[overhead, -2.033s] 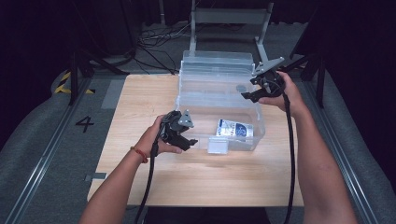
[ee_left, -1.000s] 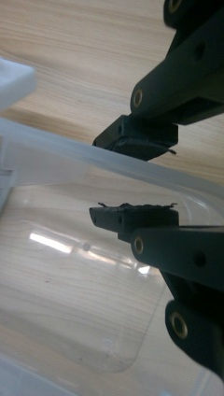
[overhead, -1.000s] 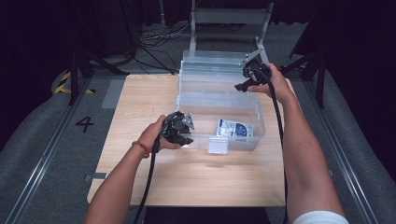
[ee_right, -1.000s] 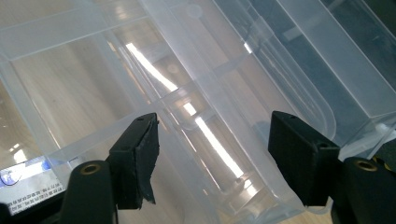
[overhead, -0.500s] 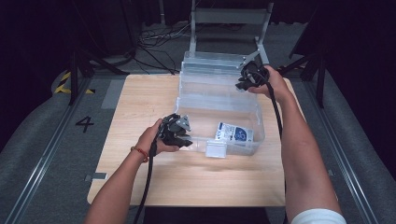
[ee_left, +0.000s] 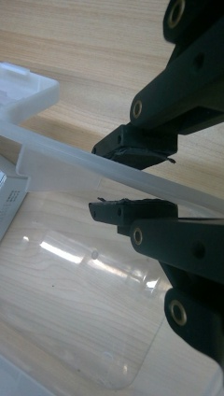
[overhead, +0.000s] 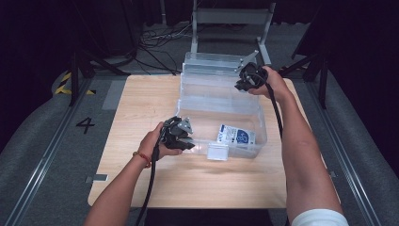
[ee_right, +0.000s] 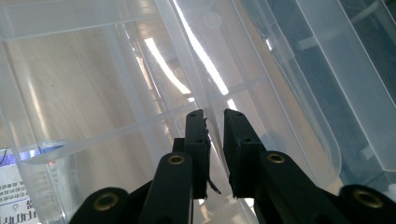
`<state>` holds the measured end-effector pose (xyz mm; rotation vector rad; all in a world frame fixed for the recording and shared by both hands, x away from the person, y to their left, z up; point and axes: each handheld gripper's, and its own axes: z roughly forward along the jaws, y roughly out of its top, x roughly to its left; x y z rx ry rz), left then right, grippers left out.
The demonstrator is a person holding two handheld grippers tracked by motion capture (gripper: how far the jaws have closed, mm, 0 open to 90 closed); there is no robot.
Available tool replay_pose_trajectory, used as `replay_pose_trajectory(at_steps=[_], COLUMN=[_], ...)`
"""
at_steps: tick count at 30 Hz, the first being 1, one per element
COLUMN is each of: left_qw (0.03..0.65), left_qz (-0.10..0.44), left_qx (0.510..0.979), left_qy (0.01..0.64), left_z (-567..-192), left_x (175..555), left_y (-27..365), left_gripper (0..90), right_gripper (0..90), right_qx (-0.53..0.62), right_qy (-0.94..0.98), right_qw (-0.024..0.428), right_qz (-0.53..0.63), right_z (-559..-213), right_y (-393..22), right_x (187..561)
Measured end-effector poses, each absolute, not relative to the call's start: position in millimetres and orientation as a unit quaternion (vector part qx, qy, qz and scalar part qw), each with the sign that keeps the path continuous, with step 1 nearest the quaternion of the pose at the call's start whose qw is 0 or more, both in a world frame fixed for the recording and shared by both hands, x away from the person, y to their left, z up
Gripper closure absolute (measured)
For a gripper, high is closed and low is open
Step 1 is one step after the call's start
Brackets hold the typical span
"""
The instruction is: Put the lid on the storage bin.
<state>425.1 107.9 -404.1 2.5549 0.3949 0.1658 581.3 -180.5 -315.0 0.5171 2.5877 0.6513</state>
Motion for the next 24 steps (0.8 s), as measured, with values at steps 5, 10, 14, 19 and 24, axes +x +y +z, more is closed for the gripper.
replay_pose_trajectory(at_steps=[5, 10, 14, 19, 24], left_qw=[0.281, 0.286, 0.285, 0.286, 0.288], left_qz=[0.06, 0.06, 0.058, 0.058, 0.062], left_qx=[0.946, 0.944, 0.944, 0.943, 0.942], left_qy=[0.15, 0.153, 0.152, 0.157, 0.163], left_z=[-404.9, -405.2, -404.9, -405.2, -405.6], left_x=[424.2, 423.4, 423.0, 421.4, 420.4], left_y=[109.2, 109.5, 109.6, 109.4, 108.8], left_gripper=[71.9, 71.8, 71.7, 71.0, 69.7], right_gripper=[83.0, 84.5, 85.4, 85.7, 86.7], right_qx=[0.179, 0.165, 0.158, 0.156, 0.148], right_qy=[0.934, 0.938, 0.94, 0.941, 0.942], right_qw=[0.206, 0.201, 0.2, 0.195, 0.191], right_qz=[0.23, 0.229, 0.226, 0.226, 0.233], right_z=[-314.1, -312.3, -310.8, -310.0, -307.7], right_y=[-177.5, -176.7, -176.2, -177.4, -177.0], right_x=[581.5, 581.7, 579.7, 578.6, 576.8])
